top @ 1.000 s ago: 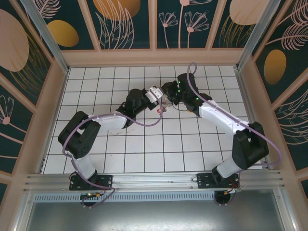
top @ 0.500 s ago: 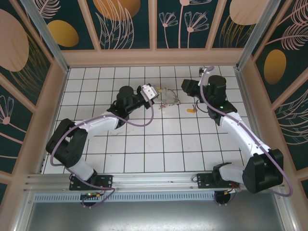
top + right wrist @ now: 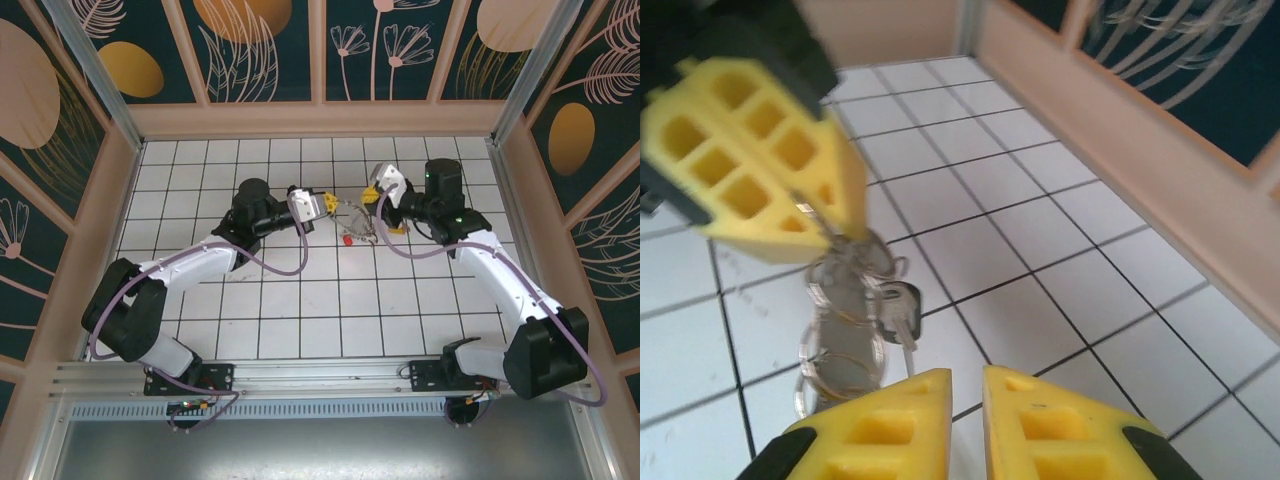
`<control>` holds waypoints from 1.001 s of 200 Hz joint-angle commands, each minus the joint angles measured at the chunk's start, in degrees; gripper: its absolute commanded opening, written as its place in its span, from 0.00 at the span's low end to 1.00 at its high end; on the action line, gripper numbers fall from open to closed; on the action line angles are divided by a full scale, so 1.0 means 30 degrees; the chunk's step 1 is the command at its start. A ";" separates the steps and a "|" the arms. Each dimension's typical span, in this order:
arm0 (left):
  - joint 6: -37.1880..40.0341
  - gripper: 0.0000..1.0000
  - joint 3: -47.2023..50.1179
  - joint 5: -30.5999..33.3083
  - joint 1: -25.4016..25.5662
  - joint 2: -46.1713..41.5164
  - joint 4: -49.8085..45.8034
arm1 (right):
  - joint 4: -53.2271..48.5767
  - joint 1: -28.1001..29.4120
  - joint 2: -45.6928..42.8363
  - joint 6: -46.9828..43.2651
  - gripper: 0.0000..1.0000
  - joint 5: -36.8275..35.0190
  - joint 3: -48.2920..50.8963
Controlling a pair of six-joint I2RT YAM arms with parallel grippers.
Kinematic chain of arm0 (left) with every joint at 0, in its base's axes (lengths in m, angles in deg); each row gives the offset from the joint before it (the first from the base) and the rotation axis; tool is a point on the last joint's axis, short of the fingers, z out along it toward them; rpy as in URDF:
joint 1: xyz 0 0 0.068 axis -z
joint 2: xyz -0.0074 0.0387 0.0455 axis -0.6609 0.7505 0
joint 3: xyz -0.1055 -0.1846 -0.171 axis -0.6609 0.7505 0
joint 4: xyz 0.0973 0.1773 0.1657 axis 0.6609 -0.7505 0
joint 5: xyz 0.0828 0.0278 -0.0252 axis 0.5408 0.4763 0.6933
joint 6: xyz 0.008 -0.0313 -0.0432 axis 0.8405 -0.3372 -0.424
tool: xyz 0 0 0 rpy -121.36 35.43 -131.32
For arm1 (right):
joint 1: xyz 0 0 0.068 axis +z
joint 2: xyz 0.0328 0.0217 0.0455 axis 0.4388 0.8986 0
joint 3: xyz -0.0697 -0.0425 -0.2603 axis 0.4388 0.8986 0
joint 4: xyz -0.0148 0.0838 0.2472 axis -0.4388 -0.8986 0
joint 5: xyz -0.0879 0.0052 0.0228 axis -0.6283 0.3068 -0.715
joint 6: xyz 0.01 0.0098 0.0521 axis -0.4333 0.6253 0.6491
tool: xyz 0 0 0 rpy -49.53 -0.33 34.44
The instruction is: Put the keys on the keyring
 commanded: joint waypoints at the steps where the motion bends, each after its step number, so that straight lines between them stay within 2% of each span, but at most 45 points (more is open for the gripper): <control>1: 0.0911 0.00 -0.0424 -0.2039 -0.0069 -0.0544 -0.0283 | -0.2238 0.1068 -0.0326 -0.5114 0.17 0.2344 -0.0254; 38: 0.2192 0.00 -0.0168 -0.3070 -0.0064 -0.0588 -0.0792 | -0.1573 0.2130 -0.1268 -0.5873 0.28 0.1622 0.0479; 68: 0.4131 0.00 -0.0430 -0.3836 -0.0084 -0.0792 -0.2771 | -0.0850 0.2582 -0.1930 -0.6810 0.27 0.0326 0.1096; 94: 0.4865 0.00 -0.0232 -0.4426 -0.0054 -0.1072 -0.3032 | 0.0370 0.2587 -0.2491 -0.6938 0.24 -0.0131 0.1830; 137: 0.5549 0.00 0.0139 -0.4868 -0.0031 -0.1467 -0.3097 | -0.1561 0.1863 -0.2522 -0.7823 0.26 0.0932 0.1250; 200: 0.5719 0.00 -0.0305 -0.5355 0.0471 -0.1258 -0.3443 | -0.0087 0.2960 -0.2022 -0.8147 0.21 0.0594 0.1589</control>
